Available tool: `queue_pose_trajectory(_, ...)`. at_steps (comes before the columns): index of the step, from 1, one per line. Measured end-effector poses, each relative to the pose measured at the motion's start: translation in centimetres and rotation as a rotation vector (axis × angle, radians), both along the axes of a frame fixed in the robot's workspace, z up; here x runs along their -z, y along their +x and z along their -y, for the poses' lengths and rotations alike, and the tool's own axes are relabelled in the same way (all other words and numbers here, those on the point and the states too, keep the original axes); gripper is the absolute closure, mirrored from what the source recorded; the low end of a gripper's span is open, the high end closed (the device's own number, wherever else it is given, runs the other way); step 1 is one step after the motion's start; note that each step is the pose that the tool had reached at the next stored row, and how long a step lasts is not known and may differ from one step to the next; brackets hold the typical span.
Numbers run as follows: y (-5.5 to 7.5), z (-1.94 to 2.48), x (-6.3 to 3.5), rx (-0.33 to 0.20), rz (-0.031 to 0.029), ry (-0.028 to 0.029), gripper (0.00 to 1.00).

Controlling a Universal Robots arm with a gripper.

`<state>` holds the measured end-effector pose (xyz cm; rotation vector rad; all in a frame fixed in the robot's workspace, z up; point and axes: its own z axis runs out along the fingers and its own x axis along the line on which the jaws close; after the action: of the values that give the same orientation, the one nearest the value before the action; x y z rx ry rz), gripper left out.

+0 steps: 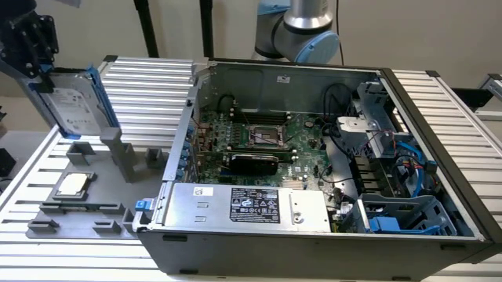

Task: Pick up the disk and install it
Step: 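Pick up the disk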

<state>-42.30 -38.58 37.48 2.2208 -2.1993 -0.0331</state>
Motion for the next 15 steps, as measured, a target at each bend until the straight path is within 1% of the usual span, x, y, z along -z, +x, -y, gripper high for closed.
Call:
queue_pose_trajectory(4, 1.0, 0.0, -1.32, 0.0, 0.0, 0.0015, 1.0)
queue_pose_trajectory(15, 5.1, 0.0, -4.76, 0.0, 0.0002, 0.008, 1.0)
